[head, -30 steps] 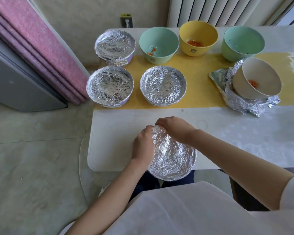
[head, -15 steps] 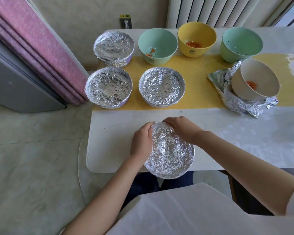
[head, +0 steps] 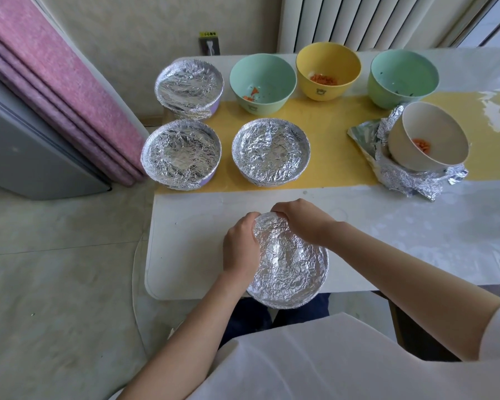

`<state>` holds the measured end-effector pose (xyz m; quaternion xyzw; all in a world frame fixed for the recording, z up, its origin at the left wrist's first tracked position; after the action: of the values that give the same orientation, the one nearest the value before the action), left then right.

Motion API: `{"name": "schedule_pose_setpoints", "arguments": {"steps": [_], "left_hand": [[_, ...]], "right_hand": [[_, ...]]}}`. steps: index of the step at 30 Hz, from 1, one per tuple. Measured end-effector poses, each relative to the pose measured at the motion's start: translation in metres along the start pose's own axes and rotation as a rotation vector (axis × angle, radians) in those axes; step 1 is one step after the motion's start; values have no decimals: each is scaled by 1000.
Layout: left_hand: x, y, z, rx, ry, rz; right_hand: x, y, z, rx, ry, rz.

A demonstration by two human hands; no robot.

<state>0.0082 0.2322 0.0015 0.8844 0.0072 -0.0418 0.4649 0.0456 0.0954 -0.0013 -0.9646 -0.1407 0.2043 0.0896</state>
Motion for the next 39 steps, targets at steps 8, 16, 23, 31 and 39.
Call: {"name": "schedule_pose_setpoints", "arguments": {"steps": [8,16,23,31,39], "left_hand": [[-6,-5,1,-95,83,25],[-6,-5,3,-69,131,25],[-11,-4,0,-76,174,15],[-11,-3,1,-75,174,46],[-7,-1,1,-43,145,98]], "right_hand": [[2,-5,3,37,22,-18],[6,-20,3,-13,54,-67],[2,-23,2,-60,22,-150],[0,-26,1,-92,48,-127],[-4,-25,4,-126,37,-102]]}}
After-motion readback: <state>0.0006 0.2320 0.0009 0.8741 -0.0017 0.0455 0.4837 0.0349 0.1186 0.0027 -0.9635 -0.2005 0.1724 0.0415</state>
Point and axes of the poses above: each hand's wrist, its own x-axis towards the middle knuckle, its own z-axis out of the palm, y = z × x, the point moved 5 cm from there along x, towards the middle knuckle, and after that the axes turned 12 degrees about -x, right-handed, at the moved point
